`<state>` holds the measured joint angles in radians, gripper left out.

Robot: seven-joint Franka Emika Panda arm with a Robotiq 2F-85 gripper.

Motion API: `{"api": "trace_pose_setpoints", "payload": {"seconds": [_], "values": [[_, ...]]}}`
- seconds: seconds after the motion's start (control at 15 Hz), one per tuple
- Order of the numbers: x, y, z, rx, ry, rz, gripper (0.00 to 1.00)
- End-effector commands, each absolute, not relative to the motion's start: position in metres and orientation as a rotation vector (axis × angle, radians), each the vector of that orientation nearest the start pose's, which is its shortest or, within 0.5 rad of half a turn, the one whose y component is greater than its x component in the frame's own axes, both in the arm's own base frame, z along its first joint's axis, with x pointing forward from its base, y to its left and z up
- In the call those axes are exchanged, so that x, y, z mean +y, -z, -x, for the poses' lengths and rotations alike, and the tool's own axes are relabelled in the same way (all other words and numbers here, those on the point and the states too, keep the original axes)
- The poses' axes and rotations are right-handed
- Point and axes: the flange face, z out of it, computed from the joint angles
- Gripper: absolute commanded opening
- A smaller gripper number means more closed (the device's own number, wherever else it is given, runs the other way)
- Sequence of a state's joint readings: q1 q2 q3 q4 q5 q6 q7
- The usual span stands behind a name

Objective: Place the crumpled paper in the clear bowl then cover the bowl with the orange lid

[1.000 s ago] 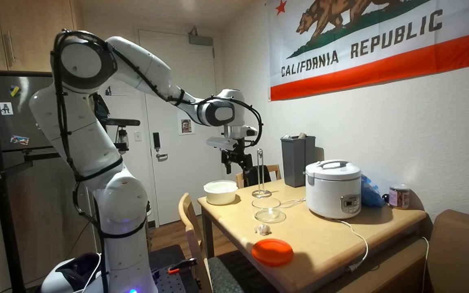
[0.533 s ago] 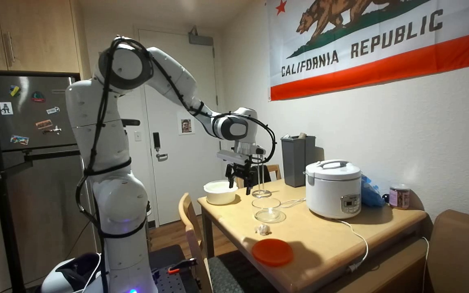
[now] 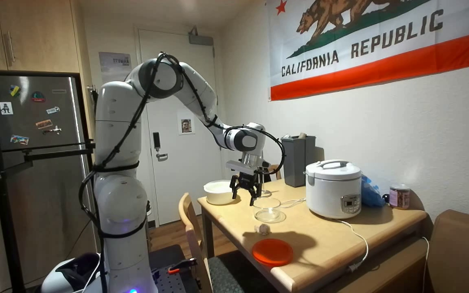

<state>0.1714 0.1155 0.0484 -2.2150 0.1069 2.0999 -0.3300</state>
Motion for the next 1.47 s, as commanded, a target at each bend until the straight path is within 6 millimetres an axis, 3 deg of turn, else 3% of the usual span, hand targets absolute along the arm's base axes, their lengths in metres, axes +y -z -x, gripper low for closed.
{"api": "trace_pose_setpoints", "payload": {"seconds": [0.0,0.47,0.53,0.6,0.93,1.4], "values": [[0.114,-0.298,-0.519,-0.729,-0.296,2.951,1.0],[0.096,-0.264,-0.544,-0.544,-0.066,2.976,1.0],[0.101,-0.27,-0.543,-0.56,-0.048,2.977,1.0],[0.094,-0.266,-0.54,-0.597,-0.085,2.977,1.0],[0.101,-0.257,-0.547,-0.567,-0.089,2.975,1.0],[0.111,-0.219,-0.573,-0.471,-0.145,2.987,1.0]]}}
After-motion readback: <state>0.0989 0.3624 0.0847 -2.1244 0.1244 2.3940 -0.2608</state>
